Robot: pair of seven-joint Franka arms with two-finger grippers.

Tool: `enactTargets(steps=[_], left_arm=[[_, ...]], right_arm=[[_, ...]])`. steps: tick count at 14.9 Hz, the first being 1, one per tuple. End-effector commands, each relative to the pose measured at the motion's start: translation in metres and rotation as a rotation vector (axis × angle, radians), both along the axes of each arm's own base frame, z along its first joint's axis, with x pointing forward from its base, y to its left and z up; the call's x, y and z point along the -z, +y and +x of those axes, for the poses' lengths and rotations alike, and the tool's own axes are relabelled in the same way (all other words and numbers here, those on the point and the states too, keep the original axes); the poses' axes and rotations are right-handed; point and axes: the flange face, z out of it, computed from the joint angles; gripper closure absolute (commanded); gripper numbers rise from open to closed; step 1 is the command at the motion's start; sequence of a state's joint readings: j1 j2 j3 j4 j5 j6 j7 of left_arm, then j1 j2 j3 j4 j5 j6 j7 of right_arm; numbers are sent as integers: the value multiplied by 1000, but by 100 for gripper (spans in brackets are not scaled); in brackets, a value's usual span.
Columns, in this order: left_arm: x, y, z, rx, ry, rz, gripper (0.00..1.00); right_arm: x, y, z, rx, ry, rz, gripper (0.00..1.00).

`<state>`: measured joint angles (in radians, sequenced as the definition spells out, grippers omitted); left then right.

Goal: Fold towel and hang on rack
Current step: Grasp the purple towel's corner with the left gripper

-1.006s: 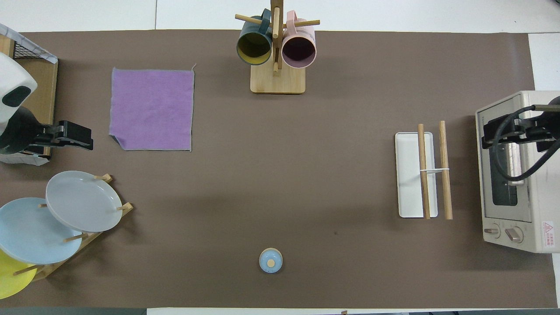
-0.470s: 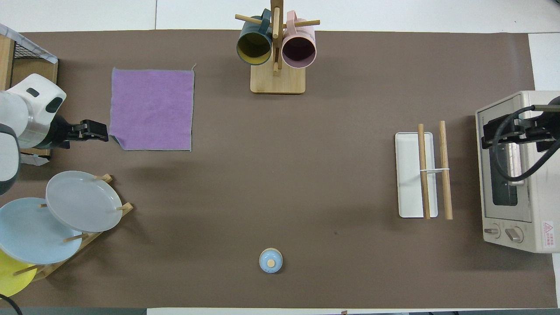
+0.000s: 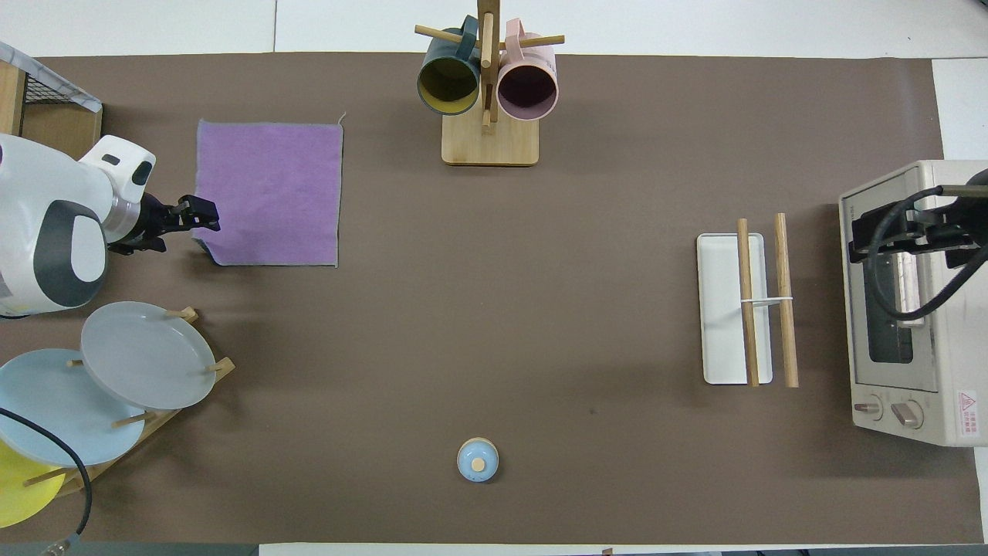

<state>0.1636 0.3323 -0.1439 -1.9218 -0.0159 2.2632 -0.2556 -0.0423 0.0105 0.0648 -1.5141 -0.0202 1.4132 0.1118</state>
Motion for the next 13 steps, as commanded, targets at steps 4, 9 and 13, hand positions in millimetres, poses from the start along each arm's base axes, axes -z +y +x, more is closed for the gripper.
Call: enactTargets(steps=[4,9,13], left_arm=[[4,8,8,-86,-7,-14,21],[9,9,4,-138,11,-16,27],[11,5,2,-149,19,-19,48]], right_arm=[[-3,2,-3,-12,-11,18,0],[-3,2,-3,-13,-11,18,0],[-3,7,-3,-21,-11,18,0]])
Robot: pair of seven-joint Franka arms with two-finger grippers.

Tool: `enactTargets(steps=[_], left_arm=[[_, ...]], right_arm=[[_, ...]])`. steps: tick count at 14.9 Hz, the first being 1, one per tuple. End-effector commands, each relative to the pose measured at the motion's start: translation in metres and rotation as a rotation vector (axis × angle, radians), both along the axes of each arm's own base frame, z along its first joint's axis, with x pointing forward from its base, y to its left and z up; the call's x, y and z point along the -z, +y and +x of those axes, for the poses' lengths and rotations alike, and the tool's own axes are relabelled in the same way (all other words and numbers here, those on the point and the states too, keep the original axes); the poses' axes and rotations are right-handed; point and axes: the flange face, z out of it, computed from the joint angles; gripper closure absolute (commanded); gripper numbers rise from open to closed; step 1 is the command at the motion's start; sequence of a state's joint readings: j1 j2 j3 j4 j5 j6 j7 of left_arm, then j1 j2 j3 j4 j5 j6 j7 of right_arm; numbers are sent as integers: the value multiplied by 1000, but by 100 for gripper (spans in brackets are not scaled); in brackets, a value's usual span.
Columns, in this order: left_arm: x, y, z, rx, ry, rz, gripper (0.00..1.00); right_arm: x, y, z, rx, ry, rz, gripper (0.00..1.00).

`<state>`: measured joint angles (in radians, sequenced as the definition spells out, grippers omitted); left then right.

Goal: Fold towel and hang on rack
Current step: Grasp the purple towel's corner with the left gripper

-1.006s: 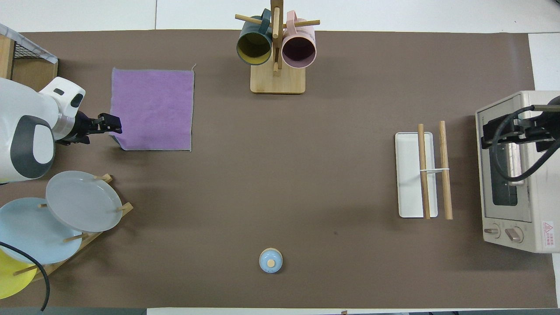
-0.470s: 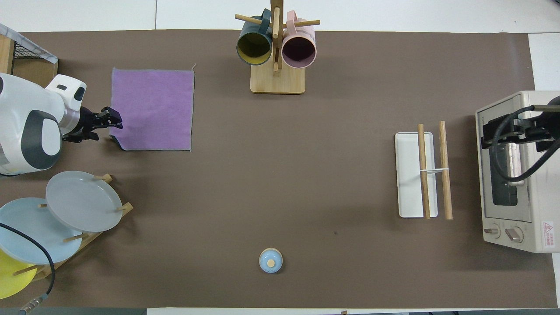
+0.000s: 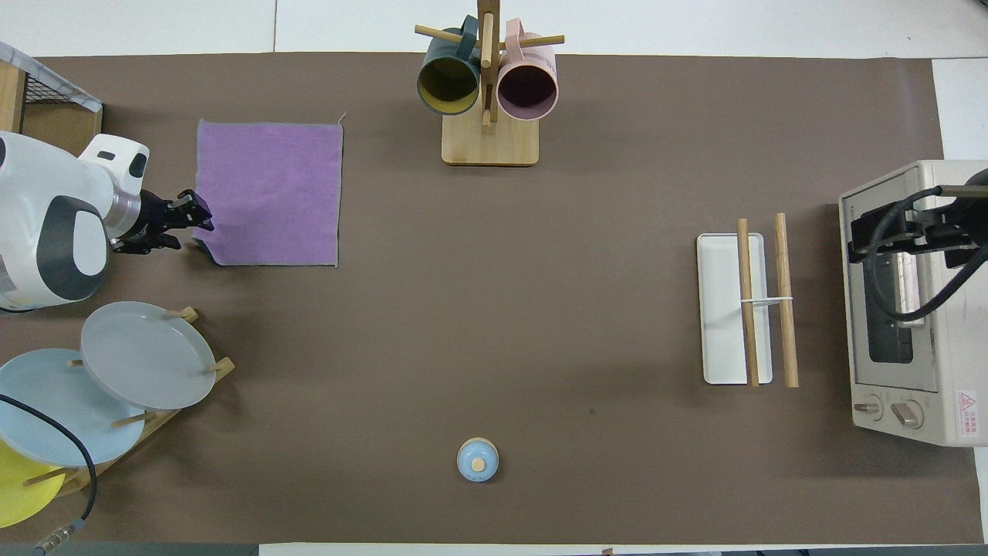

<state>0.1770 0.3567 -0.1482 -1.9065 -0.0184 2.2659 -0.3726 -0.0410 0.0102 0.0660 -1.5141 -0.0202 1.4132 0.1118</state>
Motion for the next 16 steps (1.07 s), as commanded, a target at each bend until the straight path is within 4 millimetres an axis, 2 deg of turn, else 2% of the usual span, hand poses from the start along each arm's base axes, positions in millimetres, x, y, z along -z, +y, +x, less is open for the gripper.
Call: enactTargets(steps=[1,6,9,16], left_arm=[[6,-1,-5,-22,10,-10,53],[5,-1,-5,-23,11,-11,78],[5,0,-6,-24,11,-11,100],[2,1,-4,-11,15,-11,100]], right_arm=[[-2,9,-2,-25,-9,18,0],[-1,10,-3,-26,-6,19,0],[-2,10,-4,-26,-7,19,0],[0,10,-5,-28,2,19,0]])
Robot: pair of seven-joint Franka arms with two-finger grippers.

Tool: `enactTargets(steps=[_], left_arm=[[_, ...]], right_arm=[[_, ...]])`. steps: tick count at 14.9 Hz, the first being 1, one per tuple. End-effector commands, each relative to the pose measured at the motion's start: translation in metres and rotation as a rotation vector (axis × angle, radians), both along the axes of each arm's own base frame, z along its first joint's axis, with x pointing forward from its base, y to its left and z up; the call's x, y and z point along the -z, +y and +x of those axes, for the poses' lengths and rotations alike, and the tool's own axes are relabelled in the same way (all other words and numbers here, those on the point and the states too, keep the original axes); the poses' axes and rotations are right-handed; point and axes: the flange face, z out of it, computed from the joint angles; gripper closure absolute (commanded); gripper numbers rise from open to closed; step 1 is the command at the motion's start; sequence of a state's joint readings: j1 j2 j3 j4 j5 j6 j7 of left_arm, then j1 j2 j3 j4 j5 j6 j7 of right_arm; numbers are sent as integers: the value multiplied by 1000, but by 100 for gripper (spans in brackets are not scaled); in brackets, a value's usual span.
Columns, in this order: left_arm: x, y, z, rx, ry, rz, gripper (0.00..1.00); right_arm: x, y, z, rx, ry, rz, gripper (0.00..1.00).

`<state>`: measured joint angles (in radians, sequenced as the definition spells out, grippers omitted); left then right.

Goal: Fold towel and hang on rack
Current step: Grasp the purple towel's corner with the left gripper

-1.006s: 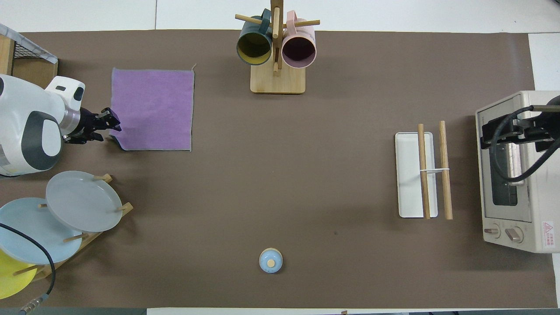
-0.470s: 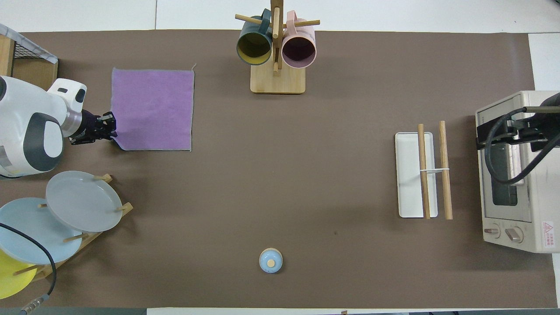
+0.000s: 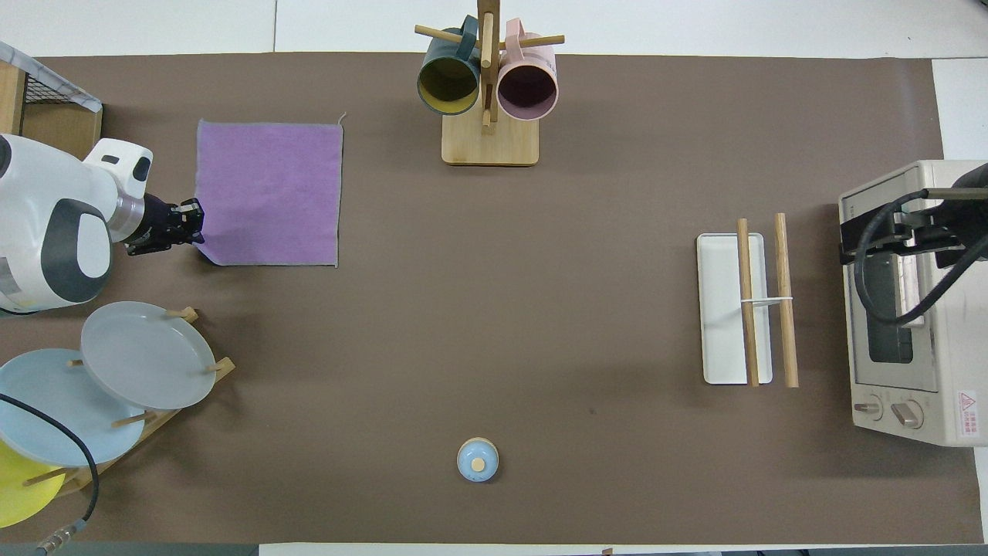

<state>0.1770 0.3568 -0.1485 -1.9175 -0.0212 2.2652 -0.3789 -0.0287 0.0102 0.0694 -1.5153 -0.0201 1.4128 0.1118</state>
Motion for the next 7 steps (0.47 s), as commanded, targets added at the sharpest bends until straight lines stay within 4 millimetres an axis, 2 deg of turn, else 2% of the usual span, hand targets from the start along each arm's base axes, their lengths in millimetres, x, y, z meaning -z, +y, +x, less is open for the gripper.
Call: enactTargets(steps=[1,3,5,6,7], left_arm=[[-4,3,-1,1,1,-7,100],[-16,3,0,74,-22,-1,100],[-44,-7,-2,172,-55,13,100],[-59,-17,-2,239,-67,20,100],[-76,-40,-2,310,-75,23,100]], right_arm=[[-1,0,-5,-11,-1,19,0],[-1,-4,-5,-4,0,19,0],[-1,-1,-5,-9,0,19,0],[-1,-1,-5,-9,0,19,0],[-1,-1,-5,-7,0,19,0]])
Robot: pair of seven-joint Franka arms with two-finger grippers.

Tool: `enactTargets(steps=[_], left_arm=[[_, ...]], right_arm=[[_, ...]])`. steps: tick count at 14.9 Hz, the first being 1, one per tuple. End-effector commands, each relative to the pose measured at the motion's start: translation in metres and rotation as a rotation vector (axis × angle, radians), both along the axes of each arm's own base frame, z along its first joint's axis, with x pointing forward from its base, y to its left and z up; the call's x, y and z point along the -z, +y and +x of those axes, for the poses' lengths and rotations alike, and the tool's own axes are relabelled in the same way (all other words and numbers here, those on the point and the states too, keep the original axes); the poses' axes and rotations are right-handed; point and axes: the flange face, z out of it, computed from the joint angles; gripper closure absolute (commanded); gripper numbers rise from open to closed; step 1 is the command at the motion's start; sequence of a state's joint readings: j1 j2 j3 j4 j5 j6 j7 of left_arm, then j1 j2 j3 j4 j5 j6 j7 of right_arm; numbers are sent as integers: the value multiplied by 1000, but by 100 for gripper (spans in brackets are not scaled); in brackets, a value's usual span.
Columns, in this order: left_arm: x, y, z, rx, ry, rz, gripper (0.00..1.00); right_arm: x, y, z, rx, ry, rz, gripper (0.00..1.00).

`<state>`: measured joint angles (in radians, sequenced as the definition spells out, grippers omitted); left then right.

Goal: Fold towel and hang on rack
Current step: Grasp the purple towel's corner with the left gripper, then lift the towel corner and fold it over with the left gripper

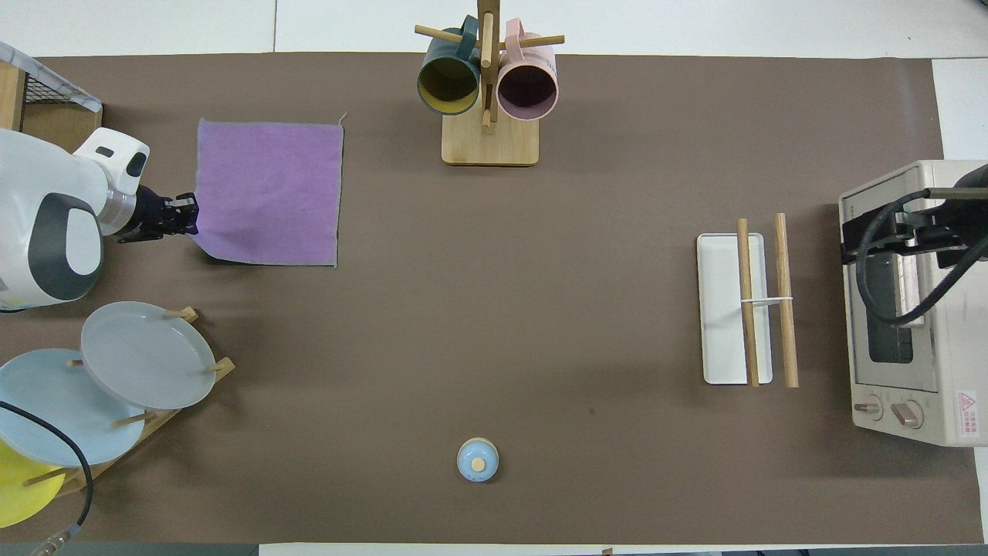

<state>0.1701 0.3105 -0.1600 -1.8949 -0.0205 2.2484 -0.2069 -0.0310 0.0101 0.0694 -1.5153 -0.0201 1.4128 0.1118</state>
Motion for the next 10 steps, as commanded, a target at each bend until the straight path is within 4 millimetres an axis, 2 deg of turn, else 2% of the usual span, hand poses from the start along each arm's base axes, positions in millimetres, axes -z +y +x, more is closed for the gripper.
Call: enactTargets(steps=[1,2,3,4,6,7,9,10], left_arm=[[-49,-57,-8,186,-15,30,100],[-58,-88,-10,283,-28,87,100],[-62,-131,-15,414,-47,177,100],[-60,-177,-26,537,-66,249,100],[-49,-249,-51,695,-74,305,100],[-33,-271,-62,756,-60,339,100],[12,-306,-82,734,-39,337,100],[17,-310,-83,701,-56,324,100]], right_arm=[[-1,-2,-5,-7,0,19,0],[-1,-3,-5,-4,0,19,0],[-1,-3,-5,-2,0,19,0],[-1,-3,-5,-2,0,19,0],[-1,-3,-5,-5,0,19,0],[-1,-3,-5,-4,0,19,0],[-1,-3,-5,-4,0,19,0],[-1,-3,-5,-2,0,19,0]])
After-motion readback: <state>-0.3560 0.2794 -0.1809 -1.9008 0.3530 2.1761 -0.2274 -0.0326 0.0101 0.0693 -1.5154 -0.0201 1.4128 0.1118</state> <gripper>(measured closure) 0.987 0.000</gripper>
